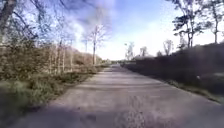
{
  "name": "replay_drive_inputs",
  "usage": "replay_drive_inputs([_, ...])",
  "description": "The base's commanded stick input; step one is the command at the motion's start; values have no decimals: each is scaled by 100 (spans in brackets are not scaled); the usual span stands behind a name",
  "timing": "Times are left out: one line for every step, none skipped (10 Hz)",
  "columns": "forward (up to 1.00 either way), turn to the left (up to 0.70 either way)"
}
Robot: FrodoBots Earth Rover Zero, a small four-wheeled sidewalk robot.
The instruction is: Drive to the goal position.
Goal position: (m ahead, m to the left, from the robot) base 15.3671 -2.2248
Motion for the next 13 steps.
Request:
replay_drive_inputs([100, 0])
replay_drive_inputs([100, 0])
replay_drive_inputs([100, 0])
replay_drive_inputs([100, 0])
replay_drive_inputs([100, 0])
replay_drive_inputs([100, 0])
replay_drive_inputs([100, 0])
replay_drive_inputs([100, 0])
replay_drive_inputs([100, 0])
replay_drive_inputs([100, 0])
replay_drive_inputs([100, 0])
replay_drive_inputs([100, 0])
replay_drive_inputs([100, 0])
